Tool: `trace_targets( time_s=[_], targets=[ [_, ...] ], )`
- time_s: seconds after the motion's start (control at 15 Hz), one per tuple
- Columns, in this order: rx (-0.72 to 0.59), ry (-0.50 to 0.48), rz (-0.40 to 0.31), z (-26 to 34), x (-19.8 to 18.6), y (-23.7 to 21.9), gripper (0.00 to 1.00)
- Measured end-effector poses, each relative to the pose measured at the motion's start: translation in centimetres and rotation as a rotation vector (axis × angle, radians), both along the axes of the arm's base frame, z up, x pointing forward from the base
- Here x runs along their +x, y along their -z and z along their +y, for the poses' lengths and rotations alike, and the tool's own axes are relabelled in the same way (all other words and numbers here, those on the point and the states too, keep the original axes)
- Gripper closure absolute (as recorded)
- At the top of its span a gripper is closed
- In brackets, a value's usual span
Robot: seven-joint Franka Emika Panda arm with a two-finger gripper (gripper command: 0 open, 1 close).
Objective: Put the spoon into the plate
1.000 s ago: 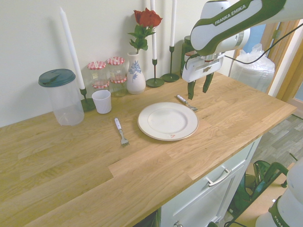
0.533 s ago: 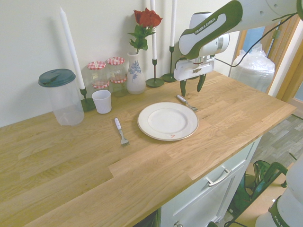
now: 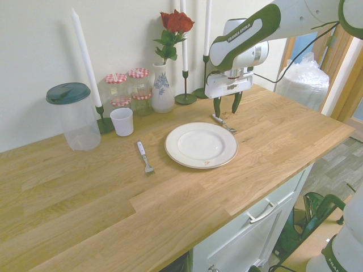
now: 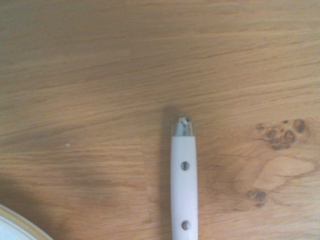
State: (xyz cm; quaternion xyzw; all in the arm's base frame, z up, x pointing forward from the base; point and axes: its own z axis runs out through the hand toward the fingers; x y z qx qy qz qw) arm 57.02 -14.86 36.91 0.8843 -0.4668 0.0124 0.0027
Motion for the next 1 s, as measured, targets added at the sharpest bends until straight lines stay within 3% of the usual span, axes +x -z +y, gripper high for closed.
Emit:
trace_targets(
  time_s=[1.0],
  targets=[
    [0.033,-0.025,-0.029,0.7,1.3,3.2,1.0]
  ],
)
